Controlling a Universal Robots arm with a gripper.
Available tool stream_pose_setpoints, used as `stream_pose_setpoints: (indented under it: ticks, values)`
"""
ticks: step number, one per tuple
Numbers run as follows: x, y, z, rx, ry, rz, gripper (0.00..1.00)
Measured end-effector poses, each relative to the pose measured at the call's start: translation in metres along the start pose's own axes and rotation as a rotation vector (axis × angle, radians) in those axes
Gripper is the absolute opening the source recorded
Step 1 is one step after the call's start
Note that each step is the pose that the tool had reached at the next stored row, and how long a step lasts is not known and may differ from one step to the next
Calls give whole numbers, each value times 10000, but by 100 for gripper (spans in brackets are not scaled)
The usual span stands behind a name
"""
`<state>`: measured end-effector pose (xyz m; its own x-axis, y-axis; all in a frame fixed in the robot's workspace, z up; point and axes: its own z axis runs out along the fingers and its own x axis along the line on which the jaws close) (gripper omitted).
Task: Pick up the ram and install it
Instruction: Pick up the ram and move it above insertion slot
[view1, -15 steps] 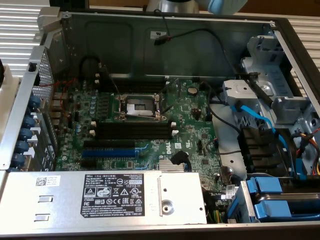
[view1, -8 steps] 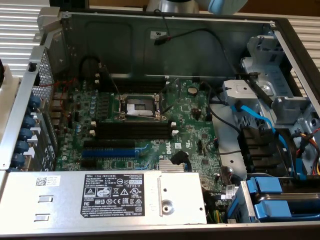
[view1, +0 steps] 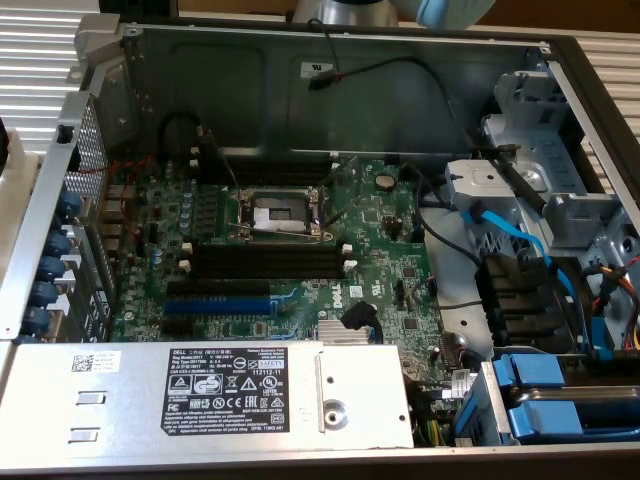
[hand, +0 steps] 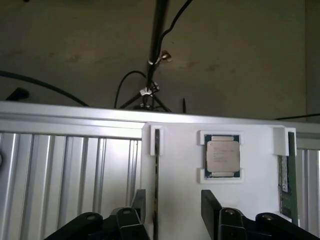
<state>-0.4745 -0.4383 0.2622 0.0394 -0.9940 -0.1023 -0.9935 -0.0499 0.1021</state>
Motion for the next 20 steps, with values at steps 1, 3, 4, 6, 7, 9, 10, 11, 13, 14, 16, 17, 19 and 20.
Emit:
stream_pose_setpoints:
  ticks: [1, 3, 4, 6, 7, 9, 10, 11, 13, 14, 16, 17, 19, 20]
  values:
    - [2, 0, 15, -2, 6, -5, 56]
    - [5, 0, 46, -5, 21, -17, 56]
    - [7, -1, 61, -6, 31, -23, 56]
    - [9, 1, 84, -9, 72, -31, 56]
    - [9, 4, 93, -12, 113, -33, 56]
    - [11, 12, 102, -20, 234, -43, 56]
    - [10, 17, 104, -20, 345, -51, 56]
    - [9, 19, 104, -12, 476, -62, 56]
    - [6, 20, 106, 78, 741, -105, 56]
    - [6, 20, 106, 113, 845, -134, 56]
    - [6, 21, 106, 221, 1021, -200, 56]
    - [6, 21, 107, 316, 1095, -221, 56]
    - [6, 22, 106, 542, 1214, -265, 56]
    - [6, 24, 107, 627, 1258, -280, 56]
